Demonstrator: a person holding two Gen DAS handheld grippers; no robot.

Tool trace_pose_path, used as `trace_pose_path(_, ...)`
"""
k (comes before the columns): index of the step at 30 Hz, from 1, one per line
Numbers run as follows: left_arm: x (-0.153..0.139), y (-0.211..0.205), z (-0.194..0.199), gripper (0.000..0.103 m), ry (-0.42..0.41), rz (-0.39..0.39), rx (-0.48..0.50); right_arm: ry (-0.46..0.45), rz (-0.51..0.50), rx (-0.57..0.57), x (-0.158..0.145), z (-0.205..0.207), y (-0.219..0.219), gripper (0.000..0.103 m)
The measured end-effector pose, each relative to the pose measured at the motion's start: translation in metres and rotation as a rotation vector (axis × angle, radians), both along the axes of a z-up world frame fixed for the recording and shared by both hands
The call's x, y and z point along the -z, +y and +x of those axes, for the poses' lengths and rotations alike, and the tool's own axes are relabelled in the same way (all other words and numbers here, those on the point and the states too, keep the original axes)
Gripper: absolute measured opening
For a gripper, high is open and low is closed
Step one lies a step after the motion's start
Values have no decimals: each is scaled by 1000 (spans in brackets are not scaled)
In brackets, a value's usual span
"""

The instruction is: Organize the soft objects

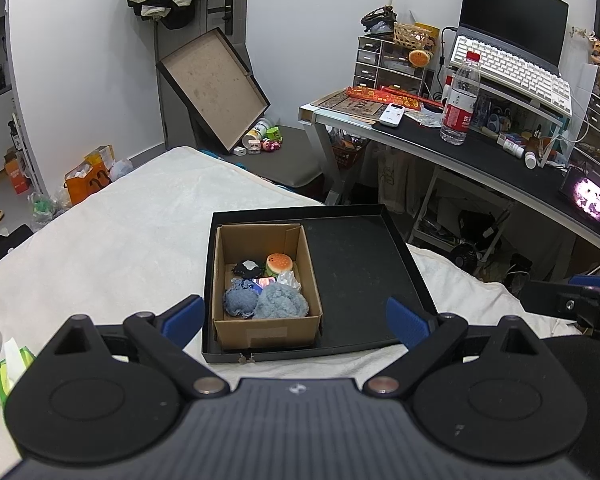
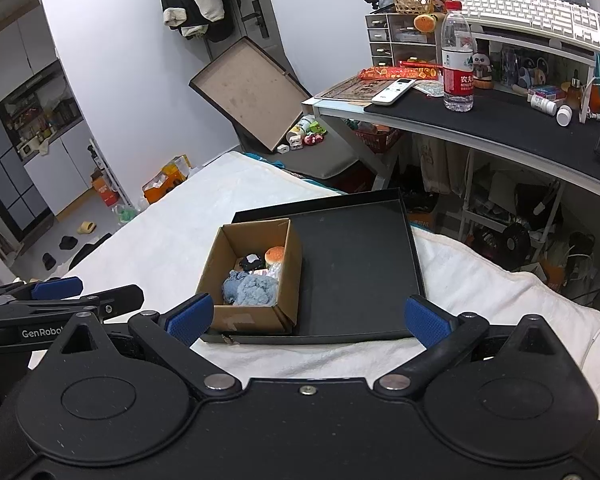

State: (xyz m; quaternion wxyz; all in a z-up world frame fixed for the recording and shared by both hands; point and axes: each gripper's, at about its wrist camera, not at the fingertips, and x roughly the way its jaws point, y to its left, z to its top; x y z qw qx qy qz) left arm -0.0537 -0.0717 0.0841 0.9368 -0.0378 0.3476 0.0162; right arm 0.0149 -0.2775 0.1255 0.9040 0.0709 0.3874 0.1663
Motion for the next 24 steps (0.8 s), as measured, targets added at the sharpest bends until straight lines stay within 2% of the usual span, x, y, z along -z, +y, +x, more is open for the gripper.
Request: trace_pose_path(24, 2, 4, 2, 97, 4, 11, -4, 3, -1, 3, 1, -1, 0, 103)
